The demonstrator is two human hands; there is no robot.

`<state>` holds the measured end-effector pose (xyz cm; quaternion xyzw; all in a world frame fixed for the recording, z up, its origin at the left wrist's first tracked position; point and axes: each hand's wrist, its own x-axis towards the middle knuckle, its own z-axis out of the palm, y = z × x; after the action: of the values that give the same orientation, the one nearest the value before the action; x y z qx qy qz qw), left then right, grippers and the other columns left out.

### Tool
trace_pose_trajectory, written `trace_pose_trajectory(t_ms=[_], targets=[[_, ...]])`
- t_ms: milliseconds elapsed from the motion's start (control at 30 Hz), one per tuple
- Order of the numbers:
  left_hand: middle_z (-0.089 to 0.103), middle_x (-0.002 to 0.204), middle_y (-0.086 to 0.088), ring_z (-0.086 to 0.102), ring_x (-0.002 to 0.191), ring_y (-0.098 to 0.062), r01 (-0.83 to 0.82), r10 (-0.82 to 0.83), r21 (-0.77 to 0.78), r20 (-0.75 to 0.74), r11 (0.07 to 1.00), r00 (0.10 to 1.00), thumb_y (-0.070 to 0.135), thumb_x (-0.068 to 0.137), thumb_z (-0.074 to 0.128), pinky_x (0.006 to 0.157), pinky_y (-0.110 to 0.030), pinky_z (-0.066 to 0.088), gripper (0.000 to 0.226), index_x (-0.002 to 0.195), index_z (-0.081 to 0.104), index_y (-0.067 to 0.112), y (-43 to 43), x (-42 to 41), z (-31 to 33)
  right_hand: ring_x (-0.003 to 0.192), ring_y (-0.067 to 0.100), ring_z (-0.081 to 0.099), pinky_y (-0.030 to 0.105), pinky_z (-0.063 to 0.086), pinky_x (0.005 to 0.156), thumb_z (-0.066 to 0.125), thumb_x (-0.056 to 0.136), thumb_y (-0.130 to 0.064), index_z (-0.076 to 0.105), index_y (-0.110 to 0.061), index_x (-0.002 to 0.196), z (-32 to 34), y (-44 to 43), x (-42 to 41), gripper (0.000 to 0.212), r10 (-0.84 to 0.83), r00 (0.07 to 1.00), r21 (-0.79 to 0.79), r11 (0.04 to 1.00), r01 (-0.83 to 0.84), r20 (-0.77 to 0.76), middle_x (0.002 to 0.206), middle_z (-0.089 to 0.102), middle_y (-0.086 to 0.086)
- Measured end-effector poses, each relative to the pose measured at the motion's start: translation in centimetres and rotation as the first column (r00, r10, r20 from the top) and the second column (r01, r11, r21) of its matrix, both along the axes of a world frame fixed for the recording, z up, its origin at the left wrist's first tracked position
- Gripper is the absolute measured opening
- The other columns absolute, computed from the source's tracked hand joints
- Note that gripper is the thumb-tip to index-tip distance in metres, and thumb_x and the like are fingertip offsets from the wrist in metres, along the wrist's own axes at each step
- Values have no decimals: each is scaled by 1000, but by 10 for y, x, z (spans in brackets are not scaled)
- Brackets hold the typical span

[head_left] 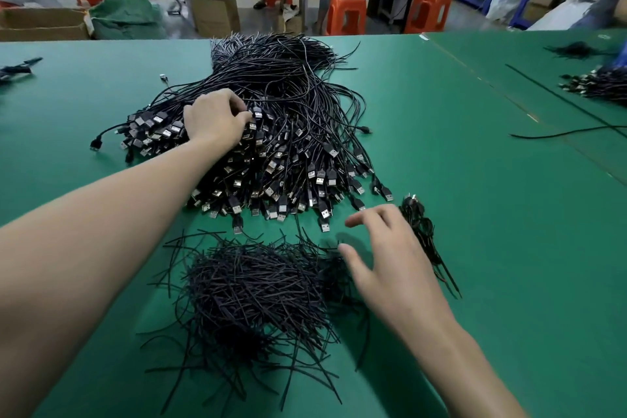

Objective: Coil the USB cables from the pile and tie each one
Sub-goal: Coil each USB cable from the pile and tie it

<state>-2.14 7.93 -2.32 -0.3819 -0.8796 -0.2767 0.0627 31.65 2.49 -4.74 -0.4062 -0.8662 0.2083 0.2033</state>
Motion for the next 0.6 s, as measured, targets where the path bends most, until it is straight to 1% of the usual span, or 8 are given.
trace_pose_trajectory(t_ms=[100,167,267,367,467,533,567,600], targets=[[69,94,13,66,106,-18,-1,-11,89,133,996,991,37,90,78,102,-41,44,10,97,72,33,-4,-8,1,109,4,48,27,43,95,60,98,-41,54,-33,119,3,-7,-9,24,25,999,-46,999,-27,-35,115,41,-19],[68,89,13,67,105,-18,-10,-7,117,140,993,990,29,93,74,104,-43,46,6,97,74,33,-7,-13,1,109,2,48,26,42,94,60,98,-41,54,-34,118,3,-10,-14,22,38,998,-70,997,-41,-50,114,41,-21],[69,87,8,68,98,-22,-34,11,175,135,984,991,17,97,63,100,-42,49,16,100,74,28,-17,-12,1,108,-1,48,23,40,89,60,99,-40,56,-35,116,4,-12,-17,18,40,997,-100,994,-47,-72,114,43,-23],[67,80,5,60,75,-16,-54,-49,336,290,940,956,9,97,58,82,-40,54,20,101,73,22,-34,3,3,108,-5,49,17,39,87,61,99,-38,58,-35,113,6,-13,-21,14,25,992,-156,987,-44,-123,113,48,-25],[64,78,9,52,63,-9,0,-176,460,339,888,924,11,100,61,61,-27,46,16,101,70,23,-62,45,13,106,-11,52,7,38,82,61,99,-36,64,-36,103,11,-17,-29,6,-7,969,-272,960,-62,-246,107,57,-23],[70,81,8,56,63,-8,67,-284,512,358,856,889,15,99,63,57,-14,46,16,104,69,28,-88,83,19,102,-9,58,8,41,84,56,101,-40,71,-32,101,16,-18,-34,16,-72,935,-428,899,-90,-348,104,67,-18],[72,85,7,62,68,-8,101,-341,531,376,841,861,16,99,66,62,-13,49,17,105,70,31,-102,102,19,100,-5,63,15,46,89,52,102,-44,74,-30,102,20,-20,-37,26,-131,904,-549,826,-127,-407,103,72,-15],[74,90,9,66,76,-9,142,-400,546,390,826,830,15,98,68,68,-15,52,20,106,70,34,-116,122,18,98,1,67,23,51,89,45,104,-48,76,-26,103,25,-21,-40,37,-211,867,-671,720,-174,-451,102,76,-11]])
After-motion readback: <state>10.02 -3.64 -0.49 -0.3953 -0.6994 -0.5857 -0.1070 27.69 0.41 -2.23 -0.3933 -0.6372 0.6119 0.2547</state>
